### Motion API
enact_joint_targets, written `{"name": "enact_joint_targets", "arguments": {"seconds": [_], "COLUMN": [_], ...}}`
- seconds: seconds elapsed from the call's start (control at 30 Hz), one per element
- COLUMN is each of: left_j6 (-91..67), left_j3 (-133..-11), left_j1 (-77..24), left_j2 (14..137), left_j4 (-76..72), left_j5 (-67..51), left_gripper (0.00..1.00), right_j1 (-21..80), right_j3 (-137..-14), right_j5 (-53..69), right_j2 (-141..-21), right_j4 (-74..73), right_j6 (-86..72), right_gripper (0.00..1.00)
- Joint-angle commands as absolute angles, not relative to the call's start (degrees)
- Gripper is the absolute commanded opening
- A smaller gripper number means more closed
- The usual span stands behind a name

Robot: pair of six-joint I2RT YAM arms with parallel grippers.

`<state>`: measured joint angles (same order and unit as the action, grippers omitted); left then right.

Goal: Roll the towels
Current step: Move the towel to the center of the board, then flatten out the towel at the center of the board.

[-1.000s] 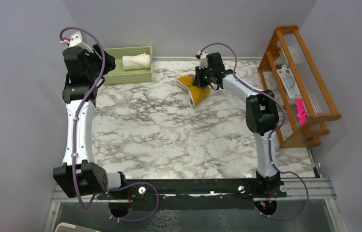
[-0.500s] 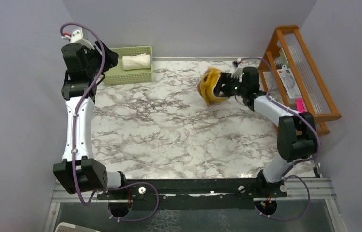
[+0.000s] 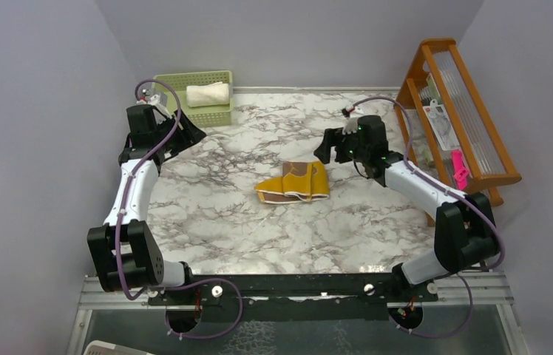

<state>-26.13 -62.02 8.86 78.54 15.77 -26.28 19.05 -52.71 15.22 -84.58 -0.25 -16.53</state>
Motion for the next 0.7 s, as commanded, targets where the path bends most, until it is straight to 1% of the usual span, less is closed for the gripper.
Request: {"name": "enact_joint_targets", "arguments": {"seconds": [0.0,0.03,0.13,0.23,0.33,0.5,0.67], "left_j6": [-25.38,-24.87,-23.41,-23.30,-22.34,-20.93,-18.84], "left_j3": [-59.41,-57.85,-52.38,-50.00,-50.07,-47.79,-46.79], "left_j1": [7.54,7.51,7.45,7.47,7.47,7.47,7.40], "left_j2": [76.34,76.23,76.08,76.76,77.55,76.57,77.51], "left_j4": [12.06,11.89,10.00,7.67,7.46,7.89,6.98], "left_j5": [-27.48,-26.54,-24.47,-23.69,-22.94,-18.41,-16.79], "left_gripper": [0.60,0.60,0.59,0.59,0.58,0.57,0.57], "right_j1": [29.36,33.77,38.64,38.98,39.00,38.96,38.53], "right_j3": [-59.95,-60.88,-62.60,-62.70,-59.70,-56.27,-56.98], "right_j5": [5.75,2.20,-1.69,-3.26,-4.08,-1.31,1.74], "right_j2": [-88.52,-89.45,-92.44,-94.10,-92.71,-89.91,-92.08], "right_j4": [-6.18,-7.24,-10.90,-14.26,-13.53,-11.73,-13.99], "right_j6": [-4.77,-2.79,-3.15,-6.80,-8.62,-8.82,-10.81], "right_gripper": [0.79,0.79,0.78,0.76,0.75,0.75,0.75]}}
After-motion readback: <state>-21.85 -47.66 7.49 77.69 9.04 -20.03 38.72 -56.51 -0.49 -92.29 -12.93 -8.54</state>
